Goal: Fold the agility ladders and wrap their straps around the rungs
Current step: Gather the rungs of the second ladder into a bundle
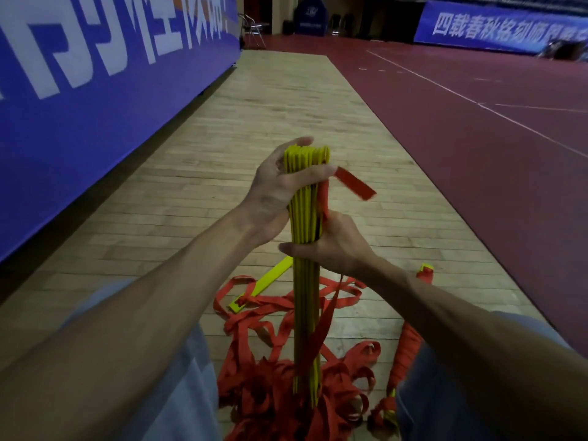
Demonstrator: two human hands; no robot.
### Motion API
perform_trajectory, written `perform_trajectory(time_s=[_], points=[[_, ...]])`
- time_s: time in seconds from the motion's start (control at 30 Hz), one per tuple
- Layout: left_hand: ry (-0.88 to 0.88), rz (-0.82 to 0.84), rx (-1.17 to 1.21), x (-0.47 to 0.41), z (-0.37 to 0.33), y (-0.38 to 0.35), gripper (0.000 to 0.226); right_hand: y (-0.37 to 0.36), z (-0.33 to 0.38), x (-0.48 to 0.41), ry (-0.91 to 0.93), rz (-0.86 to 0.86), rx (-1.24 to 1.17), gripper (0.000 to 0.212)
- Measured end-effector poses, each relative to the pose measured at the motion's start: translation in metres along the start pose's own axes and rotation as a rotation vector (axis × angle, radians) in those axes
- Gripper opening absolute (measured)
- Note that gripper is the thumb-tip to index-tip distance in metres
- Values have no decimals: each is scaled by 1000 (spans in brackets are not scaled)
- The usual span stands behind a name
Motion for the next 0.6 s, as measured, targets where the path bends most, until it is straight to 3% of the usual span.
perform_trajectory(time_s=[0.2, 0.33, 0.4, 0.47, 0.57, 0.6], points=[[78, -24, -224, 1, 14, 7, 141, 43, 16, -7, 21, -240, -114, 25], [220, 120, -555, 12, 35, 12, 149, 73, 7, -8, -97, -407, -241, 28], [348, 198, -701, 21, 59, 10, 141, 85, 7, -6, -113, -475, -303, 31], [398, 234, -847, 27, 81, 7, 116, 93, 9, -5, -110, -525, -345, 31], [308, 110, -864, 26, 95, 2, 49, 97, 9, -3, -127, -546, -407, 27], [272, 77, -836, 25, 96, -2, 37, 96, 8, -2, -127, -532, -421, 27]])
Point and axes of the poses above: each hand's wrist, its own x-axis away from the middle knuckle, its own y-axis out of the back of the hand, z = x × y, the point moved 5 cm from there along -x, towards the middle knuckle, and after that the axes turned 12 degrees about y, right-handed, at the moved point
